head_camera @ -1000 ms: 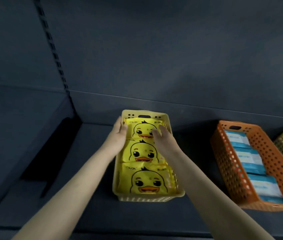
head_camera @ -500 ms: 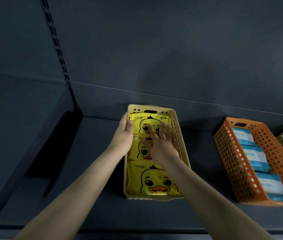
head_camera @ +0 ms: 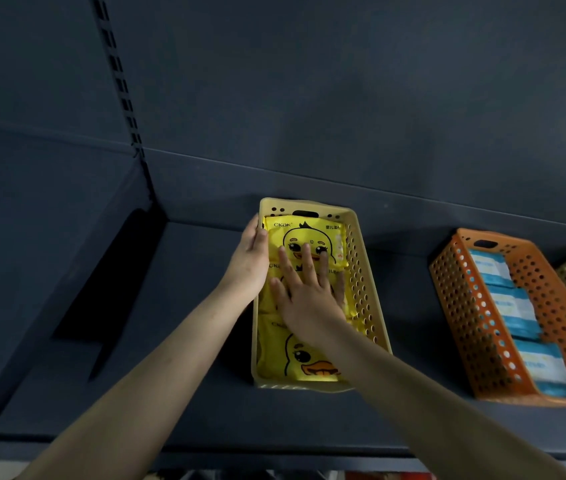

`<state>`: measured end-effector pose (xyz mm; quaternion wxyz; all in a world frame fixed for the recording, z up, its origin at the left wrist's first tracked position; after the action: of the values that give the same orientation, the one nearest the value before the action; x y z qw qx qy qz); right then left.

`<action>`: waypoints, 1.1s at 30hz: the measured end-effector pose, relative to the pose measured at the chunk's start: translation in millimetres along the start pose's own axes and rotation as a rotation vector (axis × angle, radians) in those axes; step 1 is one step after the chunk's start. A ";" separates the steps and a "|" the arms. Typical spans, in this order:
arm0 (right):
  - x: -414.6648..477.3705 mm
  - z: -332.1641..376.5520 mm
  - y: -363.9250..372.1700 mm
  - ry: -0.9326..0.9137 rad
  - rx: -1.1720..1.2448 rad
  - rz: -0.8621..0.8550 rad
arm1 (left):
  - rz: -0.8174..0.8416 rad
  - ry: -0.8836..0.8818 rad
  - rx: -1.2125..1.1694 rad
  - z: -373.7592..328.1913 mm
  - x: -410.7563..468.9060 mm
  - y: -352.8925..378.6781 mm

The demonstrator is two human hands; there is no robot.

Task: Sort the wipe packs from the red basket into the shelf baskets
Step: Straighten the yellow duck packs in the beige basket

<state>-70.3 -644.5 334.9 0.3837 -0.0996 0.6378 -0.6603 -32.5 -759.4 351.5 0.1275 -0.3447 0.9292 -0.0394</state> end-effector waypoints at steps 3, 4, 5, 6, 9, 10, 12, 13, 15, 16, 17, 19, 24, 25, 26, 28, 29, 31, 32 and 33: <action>-13.7 -10.5 -3.8 -0.032 0.035 -0.029 | 0.004 0.016 0.002 -0.2 1.6 0.0; -17.8 -13.3 -0.9 -0.039 0.019 -0.030 | 0.004 0.018 -0.005 0.0 1.7 0.3; -20.2 -15.5 2.9 -0.032 0.006 -0.024 | 0.001 0.019 -0.012 0.5 1.5 0.6; -21.1 -17.0 6.6 -0.017 -0.003 -0.015 | -0.004 0.020 -0.018 1.1 1.0 1.1; -20.0 -14.2 11.7 0.014 -0.020 0.008 | -0.014 0.021 -0.018 2.5 0.8 0.9; -20.0 -13.4 11.3 0.014 -0.025 0.011 | -0.015 0.021 -0.019 2.3 0.8 0.6; -21.4 -13.3 8.1 0.014 -0.018 0.016 | -0.014 0.021 -0.019 2.0 0.9 0.2; -23.4 -13.1 6.2 0.015 -0.003 0.021 | -0.009 0.021 -0.017 1.3 0.4 0.4; -29.6 -11.1 3.7 0.001 0.006 0.030 | 0.001 0.029 -0.016 -1.0 0.0 0.9; -33.3 -8.0 4.3 -0.024 -0.019 0.044 | -0.002 0.032 -0.019 -1.6 0.3 0.5; -36.9 -4.4 7.1 -0.051 -0.048 0.074 | -0.007 0.031 -0.021 -1.1 0.9 -0.2; -41.1 -1.0 15.1 -0.074 -0.073 0.135 | -0.010 0.021 -0.021 0.6 1.6 0.0; -40.4 0.2 18.4 -0.067 -0.081 0.171 | -0.019 -0.004 -0.056 3.2 0.0 -0.1; -41.5 0.3 18.5 -0.068 -0.078 0.171 | -0.018 -0.005 -0.056 3.2 -0.2 -0.3; -42.3 0.0 18.3 -0.064 -0.069 0.171 | -0.016 -0.005 -0.052 3.2 -0.3 -0.2; -40.0 -2.8 10.9 -0.045 -0.032 0.135 | -0.008 -0.004 -0.040 3.5 -0.1 0.1; -35.7 -4.3 2.4 -0.039 -0.020 0.083 | -0.004 -0.003 -0.036 3.8 0.3 0.4; -23.0 -8.0 -15.5 -0.039 -0.013 -0.047 | -0.004 0.003 -0.040 4.2 0.9 0.4; -16.3 -10.5 -18.8 -0.029 -0.002 -0.080 | -0.007 0.007 -0.049 4.6 1.1 0.6; -11.2 -13.3 -16.9 -0.008 0.013 -0.080 | -0.010 0.005 -0.058 5.2 1.3 0.7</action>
<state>-77.3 -629.1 352.3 0.3601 -0.1253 0.6274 -0.6789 -32.5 -759.7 346.1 0.1151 -0.3529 0.9284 -0.0141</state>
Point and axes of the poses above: each hand's wrist, its own x-axis towards the middle knuckle, its own y-axis out of the palm, z = x × y, the point moved 8 cm from there along x, towards the middle knuckle, and after that the axes turned 1 degree about -x, right-handed, at the moved point
